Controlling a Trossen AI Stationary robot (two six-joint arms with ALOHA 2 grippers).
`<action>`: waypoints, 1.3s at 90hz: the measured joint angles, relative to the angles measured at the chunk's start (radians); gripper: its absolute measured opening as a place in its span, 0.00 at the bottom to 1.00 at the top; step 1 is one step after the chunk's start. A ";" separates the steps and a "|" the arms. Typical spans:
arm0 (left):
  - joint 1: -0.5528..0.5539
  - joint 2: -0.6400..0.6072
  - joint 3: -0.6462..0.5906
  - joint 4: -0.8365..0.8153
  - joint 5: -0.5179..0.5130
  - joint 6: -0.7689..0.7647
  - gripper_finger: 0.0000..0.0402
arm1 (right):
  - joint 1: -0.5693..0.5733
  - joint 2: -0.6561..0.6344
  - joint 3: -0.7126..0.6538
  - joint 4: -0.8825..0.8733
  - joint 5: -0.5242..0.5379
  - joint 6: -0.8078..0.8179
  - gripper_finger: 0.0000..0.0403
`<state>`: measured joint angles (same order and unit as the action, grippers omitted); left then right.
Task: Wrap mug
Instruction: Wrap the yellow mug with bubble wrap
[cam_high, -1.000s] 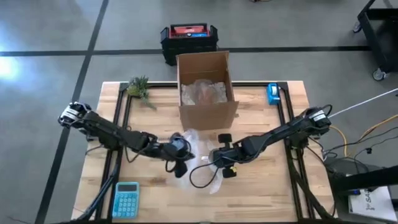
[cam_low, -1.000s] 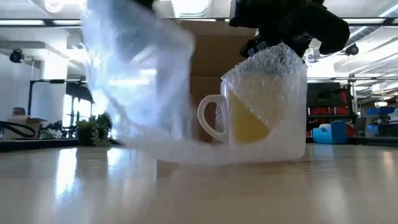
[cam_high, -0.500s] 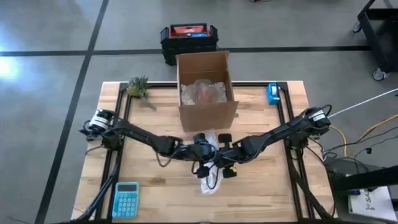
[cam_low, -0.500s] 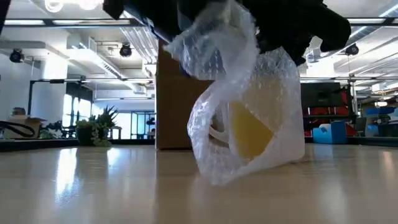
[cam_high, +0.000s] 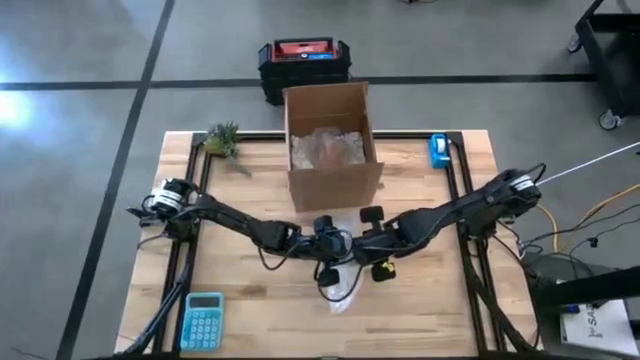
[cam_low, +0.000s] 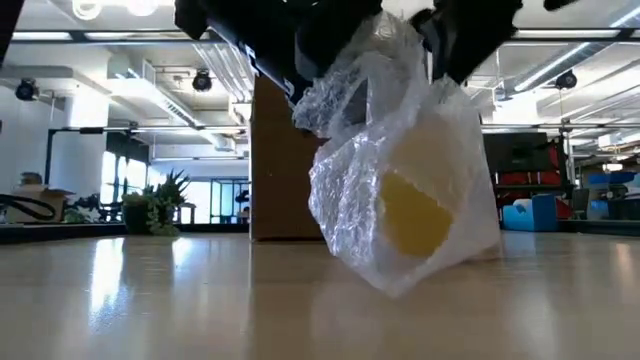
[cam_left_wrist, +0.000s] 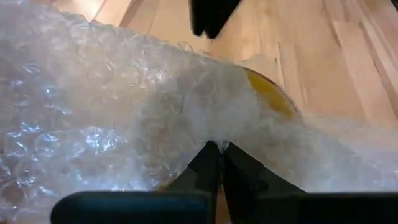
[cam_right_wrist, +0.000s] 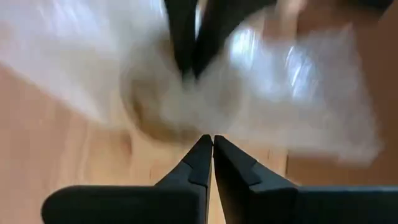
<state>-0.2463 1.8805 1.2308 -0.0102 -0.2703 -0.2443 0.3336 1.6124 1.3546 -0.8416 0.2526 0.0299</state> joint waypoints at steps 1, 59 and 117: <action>0.000 0.000 0.000 0.001 0.000 0.000 0.00 | 0.000 -0.002 -0.005 0.018 -0.001 -0.003 0.01; -0.023 -0.151 0.085 -0.288 0.027 -0.010 0.01 | 0.000 0.003 -0.318 0.428 -0.026 0.075 0.01; -0.051 -0.041 -0.017 0.096 0.109 0.068 0.00 | -0.003 0.003 -0.318 0.431 -0.025 0.077 0.01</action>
<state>-0.2969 1.8391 1.2140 0.0860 -0.1608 -0.1762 0.3309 1.6150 1.0367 -0.4105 0.2278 0.1070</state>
